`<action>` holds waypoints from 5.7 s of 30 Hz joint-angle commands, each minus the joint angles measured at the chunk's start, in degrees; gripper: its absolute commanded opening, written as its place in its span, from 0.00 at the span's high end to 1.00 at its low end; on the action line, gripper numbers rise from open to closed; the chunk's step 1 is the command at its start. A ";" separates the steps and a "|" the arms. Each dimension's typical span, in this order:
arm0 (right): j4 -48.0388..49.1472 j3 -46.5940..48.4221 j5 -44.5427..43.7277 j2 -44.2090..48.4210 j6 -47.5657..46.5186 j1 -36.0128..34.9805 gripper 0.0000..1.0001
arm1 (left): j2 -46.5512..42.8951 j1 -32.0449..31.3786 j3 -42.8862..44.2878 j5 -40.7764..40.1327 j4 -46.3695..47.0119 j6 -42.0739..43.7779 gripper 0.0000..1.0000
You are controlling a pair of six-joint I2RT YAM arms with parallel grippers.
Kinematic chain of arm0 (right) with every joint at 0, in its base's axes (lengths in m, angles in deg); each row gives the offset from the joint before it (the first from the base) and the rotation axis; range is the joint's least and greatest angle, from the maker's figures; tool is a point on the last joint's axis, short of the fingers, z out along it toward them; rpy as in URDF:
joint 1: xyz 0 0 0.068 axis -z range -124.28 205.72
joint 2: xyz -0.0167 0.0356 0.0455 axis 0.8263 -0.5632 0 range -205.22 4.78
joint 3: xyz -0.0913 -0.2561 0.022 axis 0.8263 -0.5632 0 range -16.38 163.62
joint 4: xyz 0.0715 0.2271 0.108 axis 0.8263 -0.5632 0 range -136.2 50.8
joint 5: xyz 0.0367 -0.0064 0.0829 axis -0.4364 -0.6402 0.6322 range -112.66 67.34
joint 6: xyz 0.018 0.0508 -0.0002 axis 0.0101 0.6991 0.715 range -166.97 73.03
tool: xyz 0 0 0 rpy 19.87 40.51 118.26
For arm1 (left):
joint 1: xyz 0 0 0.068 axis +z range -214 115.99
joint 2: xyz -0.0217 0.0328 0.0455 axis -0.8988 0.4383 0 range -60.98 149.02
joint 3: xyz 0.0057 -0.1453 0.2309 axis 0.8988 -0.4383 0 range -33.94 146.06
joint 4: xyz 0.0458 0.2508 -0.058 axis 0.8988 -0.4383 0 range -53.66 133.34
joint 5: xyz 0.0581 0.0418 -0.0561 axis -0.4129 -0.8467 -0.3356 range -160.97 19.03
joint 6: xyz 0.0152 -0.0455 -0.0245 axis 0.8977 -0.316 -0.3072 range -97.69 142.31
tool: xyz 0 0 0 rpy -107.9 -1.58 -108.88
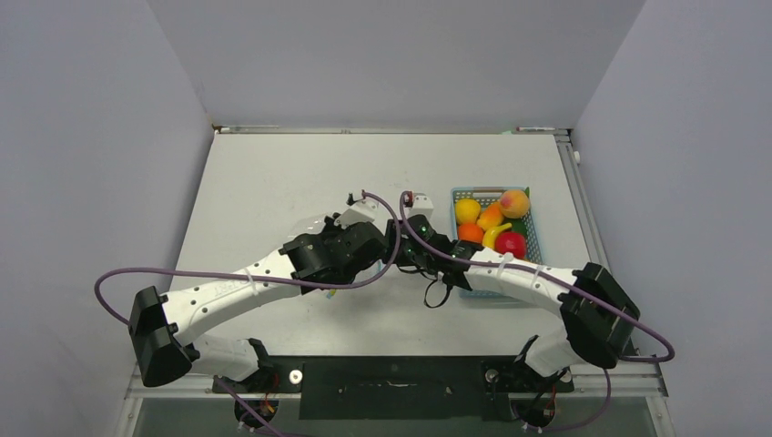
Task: Place the food in the zip-top bag and seal the zipper
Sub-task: Open the zipper of the food storage bag at the center of the board, then pick up the fake fruit from the bin, then place the fake fruit in the zipper food storage bag.
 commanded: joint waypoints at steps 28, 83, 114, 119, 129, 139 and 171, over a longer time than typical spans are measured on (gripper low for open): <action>-27.20 10.18 -17.36 15.50 -15.42 23.48 0.22 | -6.60 9.89 -0.43 15.24 10.66 4.95 1.00; -18.92 18.97 -17.78 -10.83 -19.55 42.52 0.10 | -11.80 11.73 -6.13 20.72 13.71 4.94 1.00; -20.82 18.49 -16.00 -0.09 -19.13 40.40 0.73 | -11.78 11.65 -6.07 20.57 13.48 5.02 1.00; -21.50 19.14 -14.77 3.08 -19.42 37.50 0.73 | -11.39 11.69 -6.10 19.92 13.46 5.02 1.00; -22.43 19.45 -6.15 10.88 -20.51 31.94 0.72 | -11.46 11.71 -6.46 19.16 13.70 4.94 1.00; -18.69 16.07 13.97 16.94 -19.93 29.75 0.71 | -11.45 11.69 -6.56 18.87 14.05 4.94 1.00; 0.33 5.90 29.70 13.91 -16.12 -0.68 0.68 | -11.88 11.73 -6.74 19.70 14.67 4.23 1.00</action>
